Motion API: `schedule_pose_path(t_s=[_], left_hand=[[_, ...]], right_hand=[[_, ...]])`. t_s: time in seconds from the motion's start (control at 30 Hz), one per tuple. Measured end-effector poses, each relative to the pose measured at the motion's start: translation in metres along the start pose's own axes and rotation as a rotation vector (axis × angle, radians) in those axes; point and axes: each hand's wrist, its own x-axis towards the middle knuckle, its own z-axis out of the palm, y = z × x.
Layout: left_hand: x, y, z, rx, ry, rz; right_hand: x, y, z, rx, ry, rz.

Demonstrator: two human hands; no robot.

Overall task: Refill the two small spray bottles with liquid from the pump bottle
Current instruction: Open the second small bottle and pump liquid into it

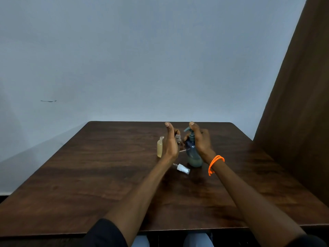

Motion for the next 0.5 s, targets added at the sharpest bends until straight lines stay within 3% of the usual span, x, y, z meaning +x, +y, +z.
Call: schedule_pose_path(t_s=[0.5], left_hand=[[0.0090,0.0059,-0.0029,0.067,-0.061,0.084]], right_hand=[[0.0060,0.0061,0.0083,-0.248,0.070,-0.032]])
